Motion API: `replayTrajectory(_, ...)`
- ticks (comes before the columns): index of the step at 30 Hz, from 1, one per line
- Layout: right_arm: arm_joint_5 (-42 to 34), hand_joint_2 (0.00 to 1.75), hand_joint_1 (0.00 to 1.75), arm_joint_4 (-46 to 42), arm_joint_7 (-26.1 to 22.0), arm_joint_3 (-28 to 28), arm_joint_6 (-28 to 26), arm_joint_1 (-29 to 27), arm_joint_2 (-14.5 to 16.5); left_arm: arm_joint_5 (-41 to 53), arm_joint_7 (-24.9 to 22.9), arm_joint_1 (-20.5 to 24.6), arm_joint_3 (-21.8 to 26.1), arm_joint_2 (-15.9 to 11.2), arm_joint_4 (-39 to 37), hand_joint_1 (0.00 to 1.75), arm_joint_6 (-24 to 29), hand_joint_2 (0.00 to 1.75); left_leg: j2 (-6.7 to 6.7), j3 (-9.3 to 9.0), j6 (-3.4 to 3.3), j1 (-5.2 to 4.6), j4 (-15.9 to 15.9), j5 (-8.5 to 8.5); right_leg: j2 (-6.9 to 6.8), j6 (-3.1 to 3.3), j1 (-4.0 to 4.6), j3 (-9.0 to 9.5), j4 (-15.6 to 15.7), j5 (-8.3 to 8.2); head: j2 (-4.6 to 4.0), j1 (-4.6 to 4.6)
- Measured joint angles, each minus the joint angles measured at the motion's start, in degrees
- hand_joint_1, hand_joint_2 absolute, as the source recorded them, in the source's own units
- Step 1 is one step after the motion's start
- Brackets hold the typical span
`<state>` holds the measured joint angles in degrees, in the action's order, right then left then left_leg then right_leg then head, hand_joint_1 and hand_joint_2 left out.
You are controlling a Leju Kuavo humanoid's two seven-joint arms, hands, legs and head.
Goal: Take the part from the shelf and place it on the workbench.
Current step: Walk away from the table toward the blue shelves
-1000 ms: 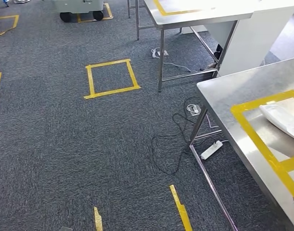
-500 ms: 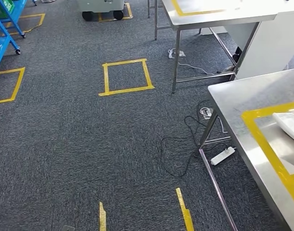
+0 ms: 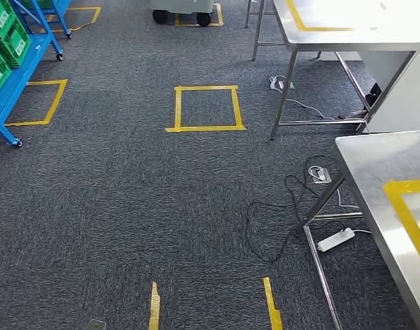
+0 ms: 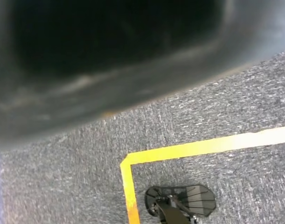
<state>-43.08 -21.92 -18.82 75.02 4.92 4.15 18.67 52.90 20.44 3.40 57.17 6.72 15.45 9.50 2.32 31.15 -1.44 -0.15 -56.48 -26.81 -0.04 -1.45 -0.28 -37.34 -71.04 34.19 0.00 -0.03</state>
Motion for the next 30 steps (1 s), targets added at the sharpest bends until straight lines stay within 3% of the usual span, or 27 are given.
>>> replayTrajectory(2, 0.01, 0.0, 0.0, 0.0, -0.02, 0.01, 0.01, 0.05, -0.04, 0.09, 0.0, 0.04, 0.1, 0.0, 0.0, 0.0, -0.11, 0.0, 0.98, -0.17, 0.3, -0.08, -0.13, -0.2, 1.36, 0.16, -0.2, 3.49, 8.03, -4.05, 0.0, 0.04)
replayTrajectory(4, 0.02, 0.0, 0.0, 0.0, -0.02, -0.01, 0.02, 0.16, -0.07, 0.13, 0.01, 0.09, 0.15, -0.04, 0.0, 0.0, -0.2, 0.0, 1.8, 0.04, 0.87, -0.19, -0.35, -0.3, 2.73, 0.36, -0.38, 5.84, 12.74, -5.42, 0.0, 0.0)
replayTrajectory(6, 0.01, 0.0, 0.0, 0.0, -0.03, -0.01, 0.02, 0.19, -0.08, 0.21, 0.02, 0.01, 0.23, -0.09, 0.0, 0.0, -0.25, 0.0, 2.51, 0.34, 1.47, -0.07, -0.44, -0.17, 2.56, 0.71, -0.29, 6.23, 13.16, -5.34, 0.0, -0.03)
replayTrajectory(8, 0.01, 0.0, 0.0, 0.0, -0.04, 0.03, 0.03, 0.2, -0.09, 0.26, 0.03, -0.1, 0.37, -0.14, 0.0, 0.0, -0.21, 0.0, 1.91, 0.81, 2.03, 0.01, -1.61, -1.02, 1.7, 1.32, -0.33, 6.42, 13.45, -5.55, 0.0, -0.14)
replayTrajectory(10, 0.02, 0.0, 0.0, 0.0, -0.04, 0.05, 0.04, 0.19, -0.09, 0.26, 0.05, 0.06, 0.53, -0.07, 0.0, 0.0, -0.08, 0.0, -0.06, 2.98, 2.54, 0.03, -6.48, -4.04, 0.55, 2.02, -0.37, 6.61, 13.73, -5.59, 0.0, -0.43)
replayTrajectory(12, 0.02, 0.0, 0.0, -0.01, -0.04, 0.05, 0.04, 0.1, -0.13, 0.27, 0.08, 0.21, 0.64, 0.09, 0.0, 0.0, 0.08, 0.0, -1.4, 6.55, 2.91, 0.24, -13.82, -7.48, -0.63, 2.38, -0.2, 6.6, 13.74, -5.43, 0.0, -0.56)
replayTrajectory(13, 0.02, 0.0, 0.0, -0.01, -0.04, 0.05, 0.04, 0.08, -0.16, 0.28, 0.08, 0.15, 0.68, 0.14, 0.0, 0.0, 0.15, 0.0, -1.65, 7.76, 3.02, 0.35, -16.28, -8.14, -1.18, 2.43, -0.15, 6.61, 13.73, -5.37, 0.0, -0.54)
replayTrajectory(14, 0.02, 0.0, 0.0, -0.02, -0.04, 0.05, 0.04, 0.08, -0.19, 0.28, 0.08, 0.05, 0.72, 0.17, 0.0, 0.0, 0.2, 0.0, -1.78, 8.01, 3.07, 0.43, -16.77, -7.64, -1.65, 2.44, -0.13, 6.64, 13.72, -5.31, 0.0, -0.55)
replayTrajectory(15, 0.02, 0.0, 0.0, -0.03, -0.04, 0.05, 0.04, 0.1, -0.2, 0.32, 0.08, -0.04, 0.77, 0.19, 0.0, 0.0, 0.23, 0.0, -1.94, 7.13, 3.03, 0.48, -15.02, -6.07, -2.08, 2.41, -0.11, 6.74, 13.72, -5.24, 0.0, -0.56)
replayTrajectory(17, 0.02, 0.0, 0.0, -0.04, -0.04, 0.05, 0.04, 0.14, -0.2, 0.49, 0.13, -0.07, 0.91, 0.19, 0.0, 0.0, 0.28, 0.0, -3.01, 3.34, 2.7, 0.42, -7.64, -2.1, -2.87, 2.2, -0.04, 7.06, 13.7, -5.02, 0.0, -0.56)
replayTrajectory(19, 0.02, 0.0, 0.0, -0.05, -0.08, 0.05, 0.04, 0.17, -0.2, 0.73, 0.26, 0.11, 1.07, 0.21, 0.0, 0.0, 0.3, 0.0, -4.13, 0.58, 2.16, 0.13, -2.02, -0.56, -3.61, 1.7, 0.23, 7.21, 13.55, -4.7, 0.0, -0.51)
replayTrajectory(22, 0.01, 0.0, 0.0, -0.07, -0.1, 0.05, 0.02, 0.35, -0.2, 0.95, 0.4, 0.01, 1.18, 0.26, 0.0, 0.0, 0.29, 0.0, -3.64, 0.15, 1.3, -0.06, -0.59, -0.6, -4.52, 0.87, 0.24, 7.21, 13.48, -4.38, 0.01, -0.45)
replayTrajectory(24, 0.01, 0.0, 0.0, -0.08, -0.13, 0.05, 0.03, 0.48, -0.2, 1.04, 0.46, -0.09, 1.22, 0.31, 0.0, 0.0, 0.3, 0.0, -2.96, -0.08, 0.64, 0.16, -0.12, -0.32, -3.17, 0.37, 0.08, 6.36, 11.54, -2.92, 0.01, -0.29)
replayTrajectory(26, 0.02, 0.0, 0.0, -0.09, -0.16, 0.05, 0.03, 0.46, -0.25, 1.15, 0.55, 0.1, 1.25, 0.33, 0.0, 0.0, 0.31, 0.0, -2.2, -0.17, 0.21, 0.26, 0.03, -0.2, -1.02, 0.05, -0.04, 3.24, 5.0, 0.41, 0.01, 0.0)
replayTrajectory(28, 0.01, 0.0, 0.0, -0.1, -0.17, 0.05, 0.01, 0.32, -0.31, 1.29, 0.65, 0.17, 1.31, 0.36, 0.0, 0.0, 0.29, 0.0, -1.28, -0.16, 0.09, 0.2, 0.01, -0.21, -0.24, -0.08, -0.1, -0.45, -2.02, 2.76, 0.0, 0.1)
replayTrajectory(29, 0.01, 0.0, 0.0, -0.1, -0.17, 0.06, 0.0, 0.25, -0.33, 1.4, 0.71, 0.12, 1.34, 0.39, 0.0, 0.0, 0.28, 0.0, -0.81, -0.21, 0.08, 0.18, -0.01, -0.23, -0.15, -0.1, -0.1, -1.25, -3.09, 2.43, 0.0, 0.12)
replayTrajectory(30, 0.01, 0.0, 0.0, -0.11, -0.17, 0.07, 0.0, 0.2, -0.33, 1.49, 0.76, 0.09, 1.38, 0.43, 0.0, 0.0, 0.27, 0.0, -0.3, -0.31, 0.11, 0.19, -0.02, -0.27, -0.08, -0.06, -0.12, -0.89, -1.81, 0.95, 0.0, 0.14)
